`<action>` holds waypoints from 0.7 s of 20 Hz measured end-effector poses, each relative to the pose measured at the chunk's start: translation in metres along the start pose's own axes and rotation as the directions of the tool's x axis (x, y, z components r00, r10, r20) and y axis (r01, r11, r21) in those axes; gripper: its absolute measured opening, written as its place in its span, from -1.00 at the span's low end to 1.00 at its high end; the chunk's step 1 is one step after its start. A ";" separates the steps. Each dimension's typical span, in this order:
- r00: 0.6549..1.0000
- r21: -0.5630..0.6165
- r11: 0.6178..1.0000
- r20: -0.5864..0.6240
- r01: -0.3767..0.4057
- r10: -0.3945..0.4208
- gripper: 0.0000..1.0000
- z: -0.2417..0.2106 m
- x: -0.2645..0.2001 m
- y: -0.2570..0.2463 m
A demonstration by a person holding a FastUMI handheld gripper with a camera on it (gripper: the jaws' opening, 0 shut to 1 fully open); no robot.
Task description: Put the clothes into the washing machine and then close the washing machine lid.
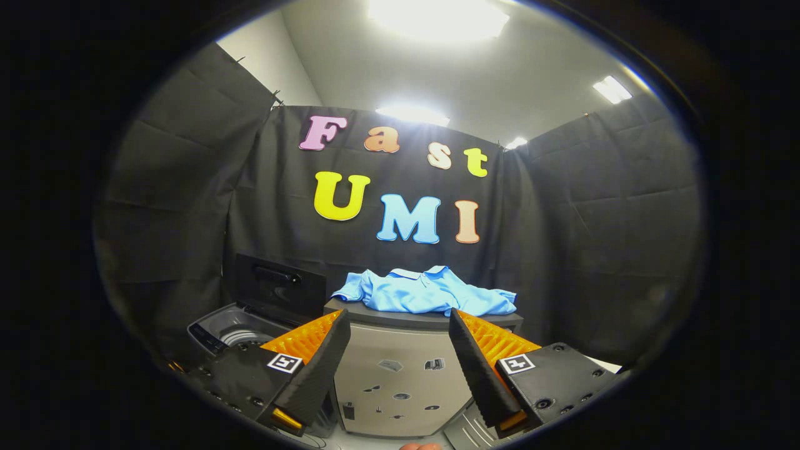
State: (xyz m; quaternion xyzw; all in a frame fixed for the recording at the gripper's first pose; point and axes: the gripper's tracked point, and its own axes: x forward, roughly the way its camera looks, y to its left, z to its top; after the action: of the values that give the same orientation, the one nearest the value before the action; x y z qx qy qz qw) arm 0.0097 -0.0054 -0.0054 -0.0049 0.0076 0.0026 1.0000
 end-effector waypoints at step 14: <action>0.999 -0.029 0.999 0.032 0.024 -0.023 0.97 0.041 0.014 0.002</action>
State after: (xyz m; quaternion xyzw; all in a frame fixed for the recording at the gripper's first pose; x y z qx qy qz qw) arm 0.0244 -0.0034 0.0357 -0.0194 -0.0083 -0.0090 0.9997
